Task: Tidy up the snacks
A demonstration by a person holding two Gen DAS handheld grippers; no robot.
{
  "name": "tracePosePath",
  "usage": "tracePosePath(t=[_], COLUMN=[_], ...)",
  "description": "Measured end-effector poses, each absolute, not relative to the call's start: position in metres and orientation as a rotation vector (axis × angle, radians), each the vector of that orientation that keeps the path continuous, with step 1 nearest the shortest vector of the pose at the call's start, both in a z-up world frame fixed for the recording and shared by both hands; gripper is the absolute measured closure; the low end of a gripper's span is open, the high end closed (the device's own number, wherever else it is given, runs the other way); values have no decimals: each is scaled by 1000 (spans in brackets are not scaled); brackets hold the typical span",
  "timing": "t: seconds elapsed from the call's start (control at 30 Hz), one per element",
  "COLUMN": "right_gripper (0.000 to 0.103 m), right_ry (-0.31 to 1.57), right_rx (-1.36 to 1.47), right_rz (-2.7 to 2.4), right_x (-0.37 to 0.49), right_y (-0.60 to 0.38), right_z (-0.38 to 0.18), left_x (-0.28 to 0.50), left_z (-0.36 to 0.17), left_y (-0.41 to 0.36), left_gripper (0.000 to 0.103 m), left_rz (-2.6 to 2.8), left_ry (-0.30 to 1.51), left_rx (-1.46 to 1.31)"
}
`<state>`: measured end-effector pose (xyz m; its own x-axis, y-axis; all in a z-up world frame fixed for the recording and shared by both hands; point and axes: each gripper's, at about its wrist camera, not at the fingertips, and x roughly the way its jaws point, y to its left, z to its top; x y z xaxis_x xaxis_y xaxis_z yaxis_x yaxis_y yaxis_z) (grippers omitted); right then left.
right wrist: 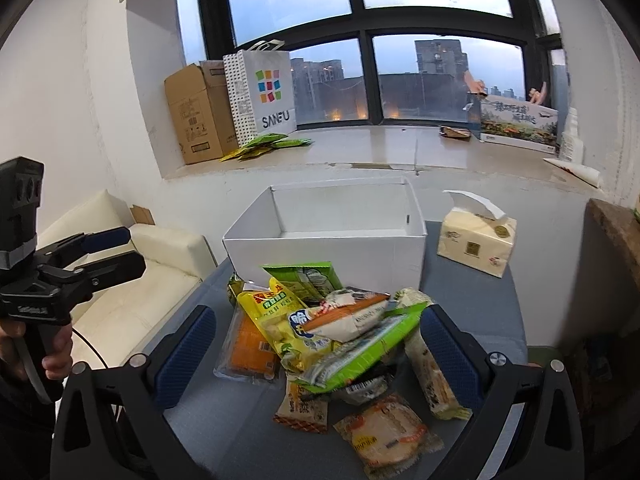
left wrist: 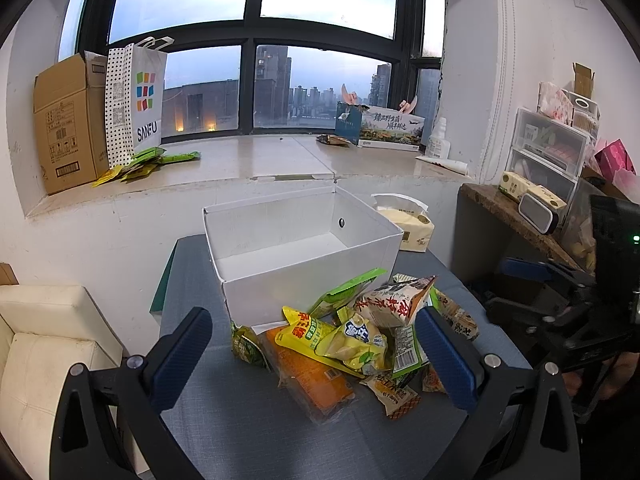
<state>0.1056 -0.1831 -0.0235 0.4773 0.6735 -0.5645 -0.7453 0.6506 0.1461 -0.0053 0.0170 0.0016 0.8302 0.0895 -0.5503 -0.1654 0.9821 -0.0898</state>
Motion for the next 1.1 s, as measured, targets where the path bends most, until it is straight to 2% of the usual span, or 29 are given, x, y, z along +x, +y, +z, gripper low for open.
tracePosePath(t=[0.27,0.5,0.67,0.73,0.77,0.87,0.9,0.93,0.97,1.07,1.1], right_gripper=[0,0,2,22,35,37,49,66,103,101,96], right_ry=[618,699,754,758,772,840,852,856,857,859,876], right_rx=[-249,-419,-399,-367,-358,-313,-294,-281,-275,-287,-297], right_rz=[908,787,770,788,783,737,735,736,740,725,719], right_x=[123,154,171,174,177,190,193,196,197,197,197], right_y=[-111,-43,-32,-33,-32,-29,-29,-29,-29,-32,-29], right_z=[-41,-86,-97,-97,-97,-103,-105,-106,-107,-107,-109], left_x=[-9,-20,-24,-24,-24,-24,-24,-24,-24,-25,-25], left_z=[-3,-12,-17,-21,-22,-24,-24,-25,-25,-26,-26], left_y=[25,43,53,55,54,53,52,51,51,52,54], left_gripper=[0,0,0,0,0,0,0,0,0,0,0], left_rz=[155,186,197,199,201,192,191,192,192,191,194], left_ry=[588,598,602,608,610,612,613,613,613,613,612], left_rx=[-132,-171,-201,-209,-210,-215,-213,-209,-204,-206,-212])
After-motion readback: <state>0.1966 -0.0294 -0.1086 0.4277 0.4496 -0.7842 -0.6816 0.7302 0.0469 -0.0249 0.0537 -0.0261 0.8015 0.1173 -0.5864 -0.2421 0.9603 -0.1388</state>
